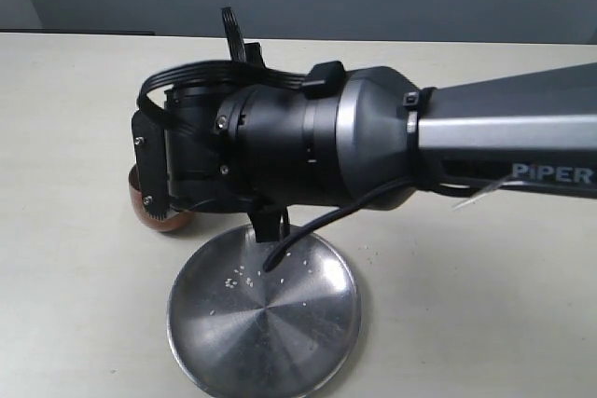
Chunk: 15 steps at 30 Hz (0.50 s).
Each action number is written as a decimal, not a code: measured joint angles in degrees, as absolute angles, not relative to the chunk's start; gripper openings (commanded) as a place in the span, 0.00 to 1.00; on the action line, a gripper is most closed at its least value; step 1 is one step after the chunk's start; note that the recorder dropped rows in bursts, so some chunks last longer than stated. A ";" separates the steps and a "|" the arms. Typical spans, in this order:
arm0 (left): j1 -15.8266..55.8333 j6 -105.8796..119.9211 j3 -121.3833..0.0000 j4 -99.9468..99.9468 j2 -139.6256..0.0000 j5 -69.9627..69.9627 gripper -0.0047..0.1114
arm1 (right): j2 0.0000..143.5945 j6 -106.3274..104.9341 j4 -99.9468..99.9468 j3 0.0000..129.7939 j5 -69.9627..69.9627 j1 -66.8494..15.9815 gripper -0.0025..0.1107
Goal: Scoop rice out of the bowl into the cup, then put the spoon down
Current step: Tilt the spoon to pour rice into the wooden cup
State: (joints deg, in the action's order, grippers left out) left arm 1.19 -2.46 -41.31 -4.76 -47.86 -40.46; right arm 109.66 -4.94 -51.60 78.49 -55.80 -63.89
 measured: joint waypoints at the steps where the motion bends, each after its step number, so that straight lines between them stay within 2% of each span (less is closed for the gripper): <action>1: 1.19 -2.46 -41.31 -4.76 -47.86 -40.46 0.04 | 109.66 -5.02 -51.60 78.49 -55.84 -63.89 0.02; 15: 1.19 -2.46 -41.31 -4.86 -47.86 -40.46 0.04 | 109.66 -3.40 -55.47 78.49 -57.84 -63.89 0.02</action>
